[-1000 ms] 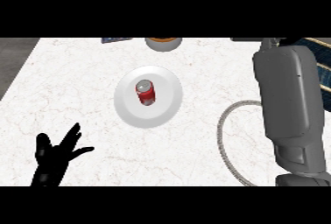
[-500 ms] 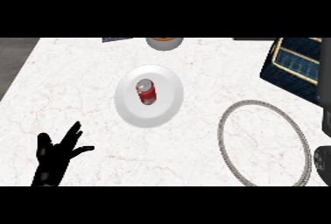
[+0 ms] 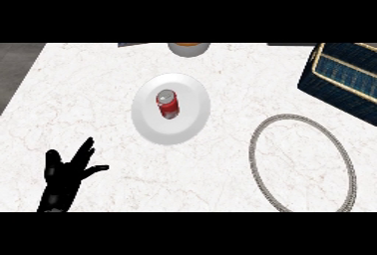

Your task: Pick the squash from the placemat and place it in the basket

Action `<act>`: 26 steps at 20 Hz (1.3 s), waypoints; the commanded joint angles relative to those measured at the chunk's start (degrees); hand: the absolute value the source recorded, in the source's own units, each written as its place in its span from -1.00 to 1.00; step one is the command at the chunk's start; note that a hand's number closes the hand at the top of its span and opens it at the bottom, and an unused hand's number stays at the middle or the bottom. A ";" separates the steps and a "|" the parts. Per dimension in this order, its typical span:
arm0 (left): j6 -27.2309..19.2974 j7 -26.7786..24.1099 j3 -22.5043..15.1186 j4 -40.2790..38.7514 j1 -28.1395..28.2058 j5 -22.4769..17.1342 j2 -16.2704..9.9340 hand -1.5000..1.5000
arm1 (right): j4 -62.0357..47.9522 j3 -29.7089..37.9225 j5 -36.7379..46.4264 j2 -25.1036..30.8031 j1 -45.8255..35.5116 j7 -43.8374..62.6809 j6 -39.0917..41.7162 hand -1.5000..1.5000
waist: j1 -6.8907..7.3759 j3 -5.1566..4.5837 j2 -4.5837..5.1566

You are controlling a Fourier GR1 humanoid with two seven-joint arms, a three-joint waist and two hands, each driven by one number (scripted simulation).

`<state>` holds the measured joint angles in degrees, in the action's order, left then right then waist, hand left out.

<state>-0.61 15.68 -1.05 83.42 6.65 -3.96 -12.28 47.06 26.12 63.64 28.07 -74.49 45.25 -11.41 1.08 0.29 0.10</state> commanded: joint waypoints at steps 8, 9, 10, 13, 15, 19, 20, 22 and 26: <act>-0.41 0.01 -1.84 -1.56 1.29 1.95 2.25 0.00 | -15.71 5.84 -6.30 5.80 1.39 -11.97 -9.43 1.00 | 0.69 -0.26 0.56; -1.06 0.73 -1.84 -0.09 0.59 2.42 2.06 0.00 | -16.05 7.94 -8.69 5.47 3.11 -14.12 -11.32 1.00 | 0.67 -0.22 0.59; 0.48 -2.12 -1.19 -3.74 0.61 1.84 1.84 0.00 | -17.85 8.31 -8.71 7.03 1.66 -14.44 -11.32 1.00 | 0.89 -0.26 0.79; 1.65 1.35 0.89 0.27 0.76 -0.30 -0.35 0.00 | -17.19 11.96 -13.95 6.17 5.28 -18.75 -13.93 1.00 | 0.47 -0.21 0.44; 1.02 -0.76 -0.50 -2.59 0.62 0.70 1.92 0.00 | -19.54 12.69 -15.09 7.53 6.02 -21.75 -14.43 1.00 | 0.58 -0.23 0.62; -0.54 2.45 -0.26 -1.95 -2.40 1.27 2.46 0.00 | -22.06 13.89 -18.00 8.41 7.59 -27.01 -15.01 1.00 | 0.43 -0.22 0.53; 0.71 0.14 0.39 -2.76 -0.88 1.48 1.23 0.00 | -22.21 13.43 -17.93 7.44 8.54 -26.81 -16.36 1.00 | 0.35 -0.24 0.43; -0.79 1.17 -0.13 -1.82 -0.77 2.15 2.44 0.00 | -23.81 13.55 -18.33 8.26 7.83 -27.96 -17.39 1.00 | 0.62 -0.23 0.49; 1.24 -0.15 0.15 -3.73 -0.60 0.96 2.08 0.00 | -27.91 8.87 -10.35 13.73 11.80 -22.31 -16.47 1.00 | 0.64 -0.25 0.73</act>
<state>0.88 14.84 0.07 82.15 5.40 -3.62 -11.43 22.08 37.06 50.79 39.20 -64.63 22.80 -28.98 1.80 0.38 0.51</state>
